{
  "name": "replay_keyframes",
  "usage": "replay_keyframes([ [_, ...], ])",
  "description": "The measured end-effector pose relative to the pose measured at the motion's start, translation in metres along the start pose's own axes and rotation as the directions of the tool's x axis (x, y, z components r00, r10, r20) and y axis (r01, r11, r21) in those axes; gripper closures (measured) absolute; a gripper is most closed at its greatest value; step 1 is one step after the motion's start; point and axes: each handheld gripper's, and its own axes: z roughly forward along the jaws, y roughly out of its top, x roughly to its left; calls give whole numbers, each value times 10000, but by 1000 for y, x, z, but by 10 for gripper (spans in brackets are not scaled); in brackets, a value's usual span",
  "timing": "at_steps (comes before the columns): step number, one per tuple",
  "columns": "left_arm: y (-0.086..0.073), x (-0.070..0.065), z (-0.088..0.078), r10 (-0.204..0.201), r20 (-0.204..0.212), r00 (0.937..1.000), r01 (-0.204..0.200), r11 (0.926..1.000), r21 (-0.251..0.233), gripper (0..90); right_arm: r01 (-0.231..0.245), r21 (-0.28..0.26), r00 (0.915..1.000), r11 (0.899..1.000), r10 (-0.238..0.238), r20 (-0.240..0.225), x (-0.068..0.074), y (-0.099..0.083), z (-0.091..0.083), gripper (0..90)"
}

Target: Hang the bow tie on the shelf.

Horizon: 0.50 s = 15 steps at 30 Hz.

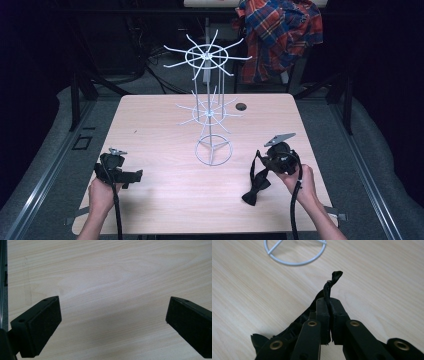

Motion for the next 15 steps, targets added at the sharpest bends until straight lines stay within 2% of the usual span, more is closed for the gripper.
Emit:
replay_keyframes([
  [9,0,1,2,0,14,10000,0,10000,45,1,-23,-593,10000,9982,22,-21,-1,16,-9,871],
  [15,0,1,3,5,29,10000,-5,10000,77,1,186,-845,9998,9962,-190,-49,0,26,-13,871],
])
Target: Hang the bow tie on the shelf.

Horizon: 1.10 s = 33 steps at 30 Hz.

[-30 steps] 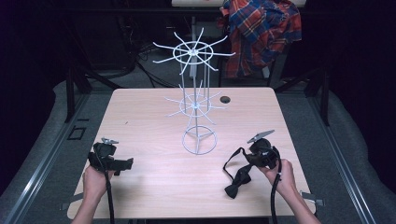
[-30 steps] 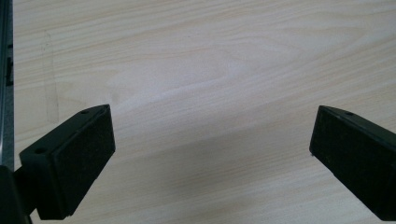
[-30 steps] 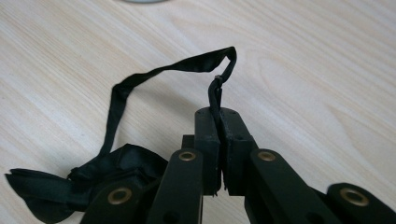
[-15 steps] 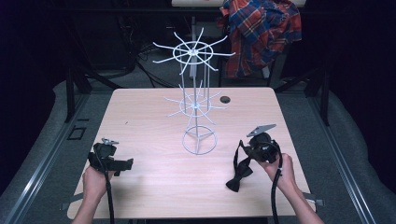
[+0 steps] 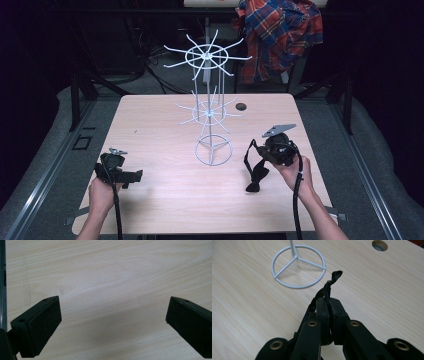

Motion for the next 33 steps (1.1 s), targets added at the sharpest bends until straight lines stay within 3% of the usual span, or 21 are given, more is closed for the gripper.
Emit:
replay_keyframes([
  [17,0,0,0,46,48,10000,-46,10000,6,2,367,-211,9992,9991,-364,133,3,18,-4,872],
  [33,0,-1,-1,95,97,9999,-95,10000,-10,3,727,-598,9968,9956,-705,374,1,42,-24,872],
])
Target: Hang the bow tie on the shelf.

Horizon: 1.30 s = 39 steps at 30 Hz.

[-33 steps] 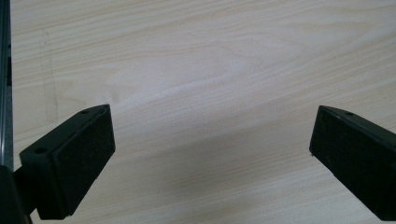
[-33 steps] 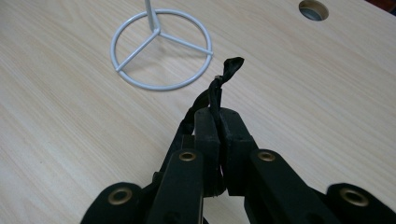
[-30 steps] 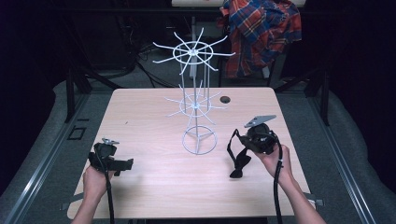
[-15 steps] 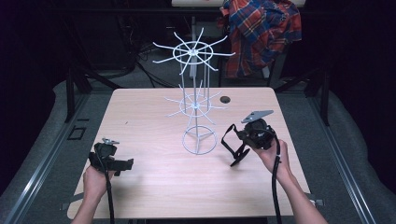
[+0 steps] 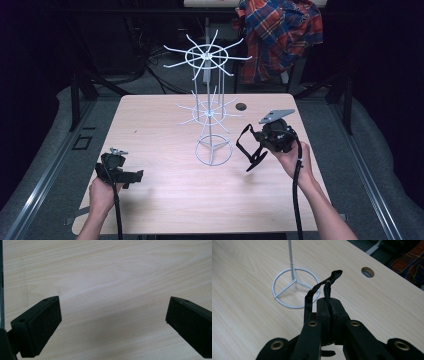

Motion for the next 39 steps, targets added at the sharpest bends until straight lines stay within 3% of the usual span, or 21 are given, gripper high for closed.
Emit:
replay_keyframes([
  [24,1,-2,1,130,86,9999,-130,9999,88,3,563,-496,9984,9972,-558,123,6,28,-19,872],
  [39,3,-3,4,162,182,9997,-165,9997,187,3,361,-759,9989,9965,-338,326,-6,41,-10,872],
])
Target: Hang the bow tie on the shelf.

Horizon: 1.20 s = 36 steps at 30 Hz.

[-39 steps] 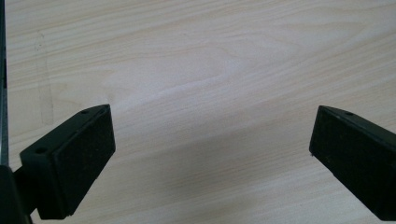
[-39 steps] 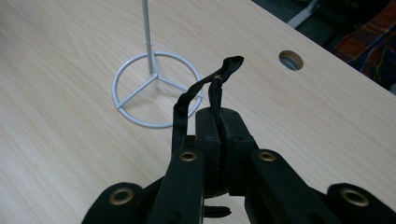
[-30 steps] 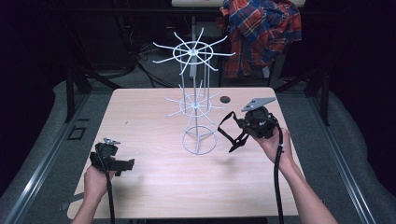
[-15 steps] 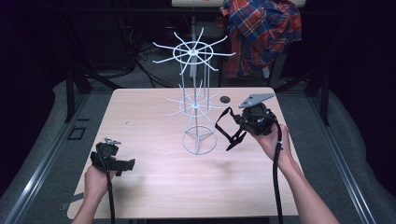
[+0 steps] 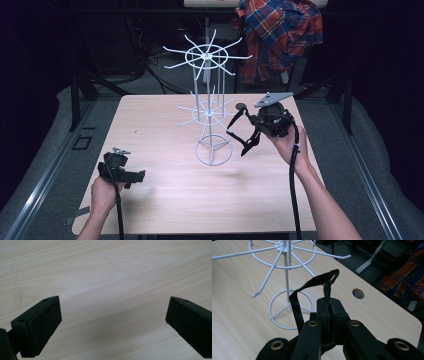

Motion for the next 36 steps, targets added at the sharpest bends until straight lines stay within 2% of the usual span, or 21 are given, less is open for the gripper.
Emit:
replay_keyframes([
  [7,0,1,0,20,24,10000,-20,10000,-16,3,-495,113,9988,9987,496,-31,-10,-4,12,872],
  [13,0,0,0,67,39,10000,-67,10000,7,3,-752,174,9971,9970,755,-126,-10,-8,22,871],
  [22,0,0,1,74,29,10000,-74,10000,21,3,-660,381,9972,9971,673,-328,-4,-10,32,870],
  [28,0,0,1,70,22,10000,-70,10000,41,4,-722,125,9965,9973,726,-412,0,-10,32,870],
  [31,1,0,1,70,19,10000,-70,10000,15,4,-608,35,9971,9981,609,-464,3,-11,31,870],
  [36,0,-2,0,97,2,10000,-97,10000,-13,4,-578,126,9970,9982,584,-505,6,-13,34,869],
])
